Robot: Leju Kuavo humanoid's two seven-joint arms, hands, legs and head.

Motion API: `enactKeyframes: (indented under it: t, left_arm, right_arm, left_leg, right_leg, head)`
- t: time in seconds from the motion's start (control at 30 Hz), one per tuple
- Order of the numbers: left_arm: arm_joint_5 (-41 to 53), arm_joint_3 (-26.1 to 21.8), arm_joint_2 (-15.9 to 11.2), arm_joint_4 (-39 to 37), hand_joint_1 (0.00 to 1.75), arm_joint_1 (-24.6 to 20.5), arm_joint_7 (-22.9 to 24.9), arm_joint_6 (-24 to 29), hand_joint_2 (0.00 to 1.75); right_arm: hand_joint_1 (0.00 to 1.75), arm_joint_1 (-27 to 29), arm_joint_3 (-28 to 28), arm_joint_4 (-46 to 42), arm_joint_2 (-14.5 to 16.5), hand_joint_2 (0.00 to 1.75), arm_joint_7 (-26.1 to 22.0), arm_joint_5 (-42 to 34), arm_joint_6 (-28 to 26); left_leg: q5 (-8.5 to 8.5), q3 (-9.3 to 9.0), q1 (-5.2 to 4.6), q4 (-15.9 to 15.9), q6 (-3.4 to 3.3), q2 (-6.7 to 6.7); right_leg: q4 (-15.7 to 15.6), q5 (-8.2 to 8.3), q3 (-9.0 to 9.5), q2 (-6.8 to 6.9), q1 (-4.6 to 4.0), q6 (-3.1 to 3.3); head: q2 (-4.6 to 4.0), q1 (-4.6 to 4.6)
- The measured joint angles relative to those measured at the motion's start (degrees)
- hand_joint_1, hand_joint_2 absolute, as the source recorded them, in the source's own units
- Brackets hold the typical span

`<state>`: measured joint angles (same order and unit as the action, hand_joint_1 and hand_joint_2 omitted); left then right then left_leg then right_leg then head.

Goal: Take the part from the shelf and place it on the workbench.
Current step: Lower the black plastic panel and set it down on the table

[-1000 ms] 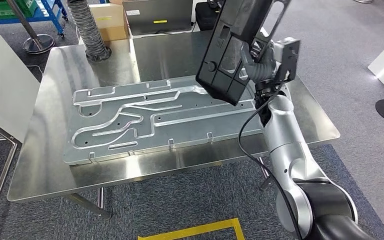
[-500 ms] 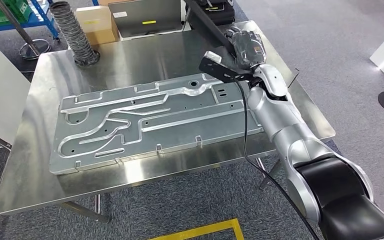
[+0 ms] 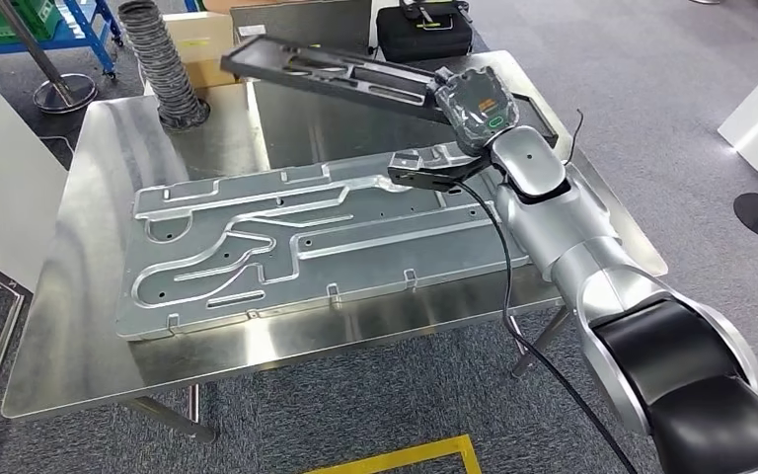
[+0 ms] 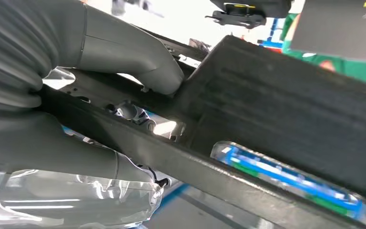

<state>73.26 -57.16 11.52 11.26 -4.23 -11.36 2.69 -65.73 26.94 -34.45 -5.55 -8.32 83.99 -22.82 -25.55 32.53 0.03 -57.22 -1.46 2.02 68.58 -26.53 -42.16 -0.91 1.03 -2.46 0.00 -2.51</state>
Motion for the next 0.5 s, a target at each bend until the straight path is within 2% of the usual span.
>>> enactKeyframes:
  t: [0.07, 0.1, 0.2, 0.27, 0.3, 0.37, 0.4, 0.43, 0.47, 0.5]
  left_arm:
    - [0.0, 0.0, 0.0, 0.0, 0.0, 0.0, -0.1, 0.0, 1.75]
    - [0.0, 0.0, 0.0, 0.0, 0.0, -0.1, -0.1, 0.0, 1.75]
    - [0.0, 0.0, 0.0, 0.0, 0.0, -0.1, -0.3, 0.0, 1.75]
    - [0.0, 0.0, 0.0, 0.0, 0.0, 0.0, -0.4, 0.0, 1.75]
    - [0.0, 0.0, -0.1, 0.0, 0.0, 0.0, -0.4, 0.0, 1.75]
    - [-0.1, 0.0, -0.1, 0.0, 0.0, -0.1, -0.5, 0.0, 1.75]
    - [-0.1, 0.0, -0.1, 0.0, 0.0, -0.2, -0.5, 0.0, 1.75]
    - [-0.1, 0.0, -0.1, 0.0, 0.0, -0.3, -0.5, 0.0, 1.75]
    - [-0.1, 0.0, -0.1, 0.0, 0.0, -0.3, -0.5, 0.0, 1.75]
    - [0.0, 0.0, -0.1, 0.0, 0.0, -0.4, -0.4, 0.0, 1.75]
  right_arm:
    - [1.75, -0.2, 0.9, 0.2, 0.1, 1.75, -0.9, 0.9, -0.3]
    - [1.75, -0.3, 1.2, 0.3, 0.1, 1.75, -1.3, 1.1, -0.4]
    - [1.75, -0.6, 2.1, 0.7, 0.2, 1.75, -3.2, 1.5, 0.0]
    - [1.75, -1.2, 3.0, 1.0, -0.2, 1.75, -4.7, 1.7, 0.7]
    - [1.75, -1.5, 3.5, 1.1, -0.6, 1.75, -5.3, 1.8, 1.1]
    - [1.75, -2.0, 4.4, 1.6, -1.4, 1.75, -6.4, 1.9, 2.2]
    - [1.75, -2.1, 4.9, 1.9, -1.8, 1.75, -7.1, 1.7, 3.0]
    - [1.75, -2.2, 5.2, 2.2, -2.2, 1.75, -7.7, 1.3, 3.7]
    - [1.75, -2.2, 5.5, 2.5, -2.5, 1.75, -8.3, 0.8, 4.4]
    - [1.75, -2.2, 5.8, 2.8, -2.9, 1.75, -8.9, 0.2, 5.0]
  left_leg:
    - [-0.47, 0.1, -0.11, -0.6, 0.46, -0.26]
    - [-0.66, 0.2, -0.21, -0.9, 0.75, -0.38]
    - [-0.99, 0.38, -0.34, -1.0, 1.55, -0.54]
    - [-2.31, 1.08, -0.2, -2.7, 2.09, -0.7]
    - [-3.75, 2.18, -0.05, -5.2, 2.33, -0.86]
    - [-7.12, 5.62, 0.24, -13.0, 2.69, -1.14]
    - [-8.05, 7.19, 0.37, -16.3, 2.8, -1.21]
    - [-7.96, 7.95, 0.46, -17.8, 2.84, -1.23]
    - [-6.79, 7.66, 0.52, -17.0, 2.8, -1.23]
    - [-4.79, 6.38, 0.56, -14.1, 2.66, -1.21]
  right_leg:
    - [-7.1, 2.94, 3.36, -0.35, 0.05, 0.33]
    - [-9.0, 3.5, 4.18, -0.49, -0.05, 0.67]
    - [-9.6, 3.57, 4.27, -0.51, -0.21, 1.91]
    - [-9.8, 3.62, 4.49, -0.46, 0.12, 2.55]
    - [-9.9, 3.63, 4.6, -0.43, 0.26, 2.79]
    - [-9.9, 3.54, 4.66, -0.38, 0.25, 3.01]
    - [-9.9, 3.51, 4.7, -0.36, 0.23, 3.05]
    - [-9.9, 3.47, 4.76, -0.35, 0.23, 3.06]
    - [-9.9, 3.43, 4.84, -0.36, 0.23, 3.04]
    - [-9.9, 3.37, 4.97, -0.39, 0.24, 2.96]
  head:
    - [0.0, 0.0]
    - [0.0, 0.0]
    - [0.0, 0.0]
    - [0.0, -0.01]
    - [0.0, -0.01]
    - [0.0, -0.02]
    - [0.0, -0.02]
    - [0.0, -0.02]
    - [0.0, -0.02]
    - [0.0, -0.02]
